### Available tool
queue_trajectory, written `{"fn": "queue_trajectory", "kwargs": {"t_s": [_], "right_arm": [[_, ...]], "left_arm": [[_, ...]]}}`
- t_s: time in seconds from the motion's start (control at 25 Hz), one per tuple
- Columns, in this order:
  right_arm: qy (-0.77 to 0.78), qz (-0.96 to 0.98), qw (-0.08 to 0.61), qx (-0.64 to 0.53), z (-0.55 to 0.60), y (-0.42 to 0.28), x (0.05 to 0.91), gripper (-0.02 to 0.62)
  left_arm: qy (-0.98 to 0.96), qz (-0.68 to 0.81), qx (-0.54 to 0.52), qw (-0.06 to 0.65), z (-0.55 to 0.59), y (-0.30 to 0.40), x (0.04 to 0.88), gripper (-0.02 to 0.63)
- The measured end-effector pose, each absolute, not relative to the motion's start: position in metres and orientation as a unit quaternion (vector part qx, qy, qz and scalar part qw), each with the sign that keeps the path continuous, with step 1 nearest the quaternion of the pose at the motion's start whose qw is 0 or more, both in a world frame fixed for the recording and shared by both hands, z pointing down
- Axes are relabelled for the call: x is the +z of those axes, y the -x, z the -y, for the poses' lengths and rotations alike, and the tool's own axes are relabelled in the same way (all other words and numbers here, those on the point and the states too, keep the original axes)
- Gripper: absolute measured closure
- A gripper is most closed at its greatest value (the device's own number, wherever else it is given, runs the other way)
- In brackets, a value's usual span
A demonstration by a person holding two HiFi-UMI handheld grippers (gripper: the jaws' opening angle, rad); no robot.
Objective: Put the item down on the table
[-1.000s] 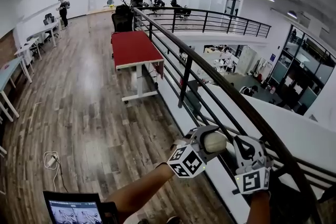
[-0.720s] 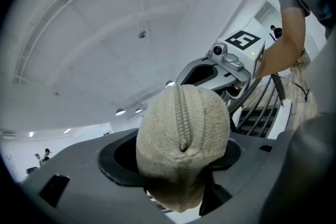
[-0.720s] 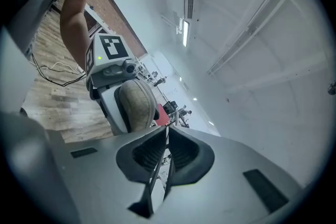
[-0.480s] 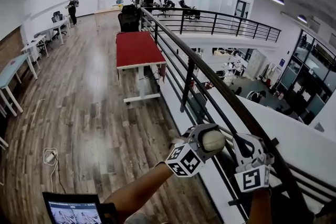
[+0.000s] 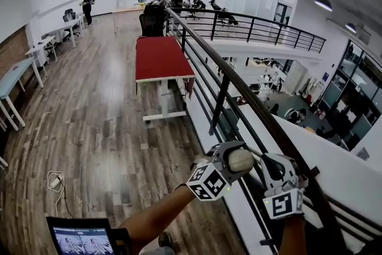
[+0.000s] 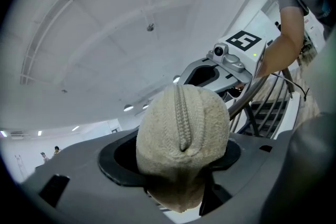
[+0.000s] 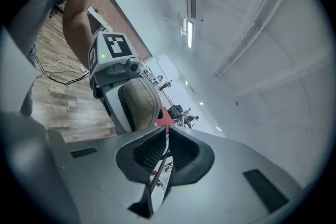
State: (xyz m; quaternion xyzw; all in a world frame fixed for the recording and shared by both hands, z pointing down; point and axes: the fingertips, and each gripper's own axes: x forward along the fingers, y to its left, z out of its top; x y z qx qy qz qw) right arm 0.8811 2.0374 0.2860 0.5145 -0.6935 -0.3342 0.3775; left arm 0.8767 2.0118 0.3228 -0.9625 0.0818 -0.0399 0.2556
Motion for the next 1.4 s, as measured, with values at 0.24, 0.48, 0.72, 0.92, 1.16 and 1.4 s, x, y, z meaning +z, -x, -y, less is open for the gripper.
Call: {"fn": "queue_trajectory", "kwargs": {"t_s": [0.24, 0.48, 0.72, 0.92, 1.16, 1.4], "right_arm": [[-0.514, 0.685, 0.375, -0.356, -1.95, -0.858, 0.27, 0.589], [-0.498, 0.693, 0.373, -0.365, -1.875, -0.827, 0.274, 0.589], [-0.474, 0.711, 0.357, -0.379, -1.835, -0.811, 0.275, 0.589], [-0.446, 0.73, 0.345, -0.385, -1.792, -0.811, 0.277, 0.589], [-0.403, 0.754, 0.331, -0.398, -1.715, -0.829, 0.286, 0.589], [-0.371, 0.771, 0.31, -0.415, -1.676, -0.843, 0.277, 0.589]], "left_arm": [[0.96, -0.084, -0.028, 0.264, -1.928, -0.855, 0.314, 0.299], [0.959, -0.105, -0.03, 0.261, -1.851, -0.826, 0.318, 0.299], [0.956, -0.139, -0.039, 0.256, -1.812, -0.808, 0.319, 0.299], [0.951, -0.175, -0.058, 0.25, -1.772, -0.804, 0.322, 0.299], [0.938, -0.231, -0.078, 0.245, -1.697, -0.819, 0.326, 0.299], [0.926, -0.279, -0.082, 0.241, -1.659, -0.828, 0.312, 0.299]]}}
